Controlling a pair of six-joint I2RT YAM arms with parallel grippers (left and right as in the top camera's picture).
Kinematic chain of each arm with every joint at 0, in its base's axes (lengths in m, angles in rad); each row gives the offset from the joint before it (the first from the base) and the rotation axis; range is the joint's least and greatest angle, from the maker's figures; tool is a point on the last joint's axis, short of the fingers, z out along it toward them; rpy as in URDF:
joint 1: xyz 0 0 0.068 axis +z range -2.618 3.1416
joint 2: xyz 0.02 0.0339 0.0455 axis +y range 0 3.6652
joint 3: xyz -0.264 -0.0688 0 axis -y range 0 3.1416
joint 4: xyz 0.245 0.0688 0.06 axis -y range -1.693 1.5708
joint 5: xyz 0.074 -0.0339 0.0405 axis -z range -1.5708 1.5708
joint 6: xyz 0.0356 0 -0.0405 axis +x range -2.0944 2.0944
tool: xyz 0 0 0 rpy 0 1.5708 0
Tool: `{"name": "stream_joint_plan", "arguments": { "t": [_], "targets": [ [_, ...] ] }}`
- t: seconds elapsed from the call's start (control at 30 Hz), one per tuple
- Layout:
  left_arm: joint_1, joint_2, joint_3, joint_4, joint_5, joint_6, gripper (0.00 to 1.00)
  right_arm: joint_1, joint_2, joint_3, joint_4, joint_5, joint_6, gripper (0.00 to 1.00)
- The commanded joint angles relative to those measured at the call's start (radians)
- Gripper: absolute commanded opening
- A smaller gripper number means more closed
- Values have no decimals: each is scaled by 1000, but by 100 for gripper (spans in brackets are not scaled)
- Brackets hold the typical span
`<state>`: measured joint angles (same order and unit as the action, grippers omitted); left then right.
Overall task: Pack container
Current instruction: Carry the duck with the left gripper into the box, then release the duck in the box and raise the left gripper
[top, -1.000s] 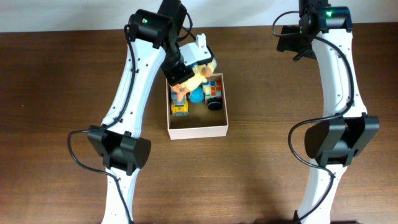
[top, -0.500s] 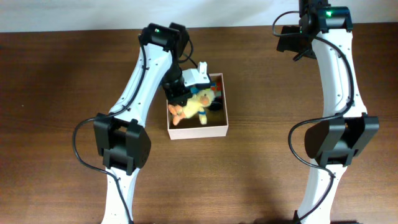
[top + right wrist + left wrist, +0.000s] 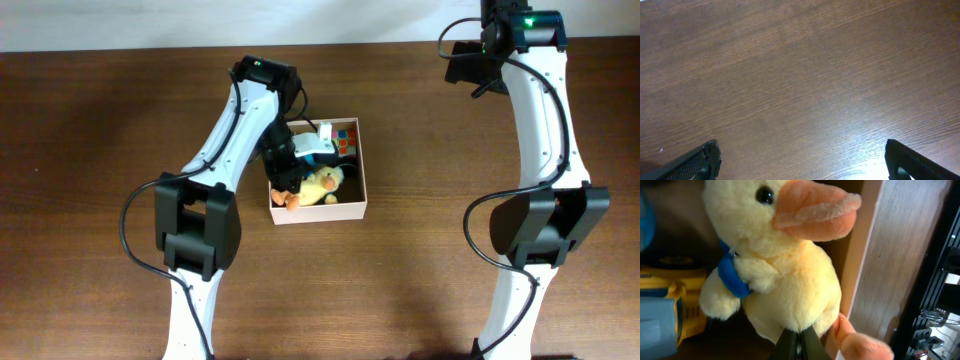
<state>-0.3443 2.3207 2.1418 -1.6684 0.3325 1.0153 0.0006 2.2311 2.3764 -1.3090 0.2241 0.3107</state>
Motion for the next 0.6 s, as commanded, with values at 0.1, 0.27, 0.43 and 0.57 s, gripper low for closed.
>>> {"name": "stream_joint_plan", "arguments": {
  "t": [0.1, 0.27, 0.43, 0.57],
  "targets": [
    [36, -21, -34, 15, -11, 34, 2, -2, 3, -4, 0, 16, 5, 99],
    [56, -21, -34, 48, -14, 34, 1, -2, 3, -4, 0, 16, 5, 99],
    [57, -21, -34, 86, -14, 34, 25, -2, 3, -4, 0, 16, 5, 99],
    [57, -21, -34, 90, -14, 34, 99, -2, 3, -4, 0, 16, 5, 99]
  ]
}}
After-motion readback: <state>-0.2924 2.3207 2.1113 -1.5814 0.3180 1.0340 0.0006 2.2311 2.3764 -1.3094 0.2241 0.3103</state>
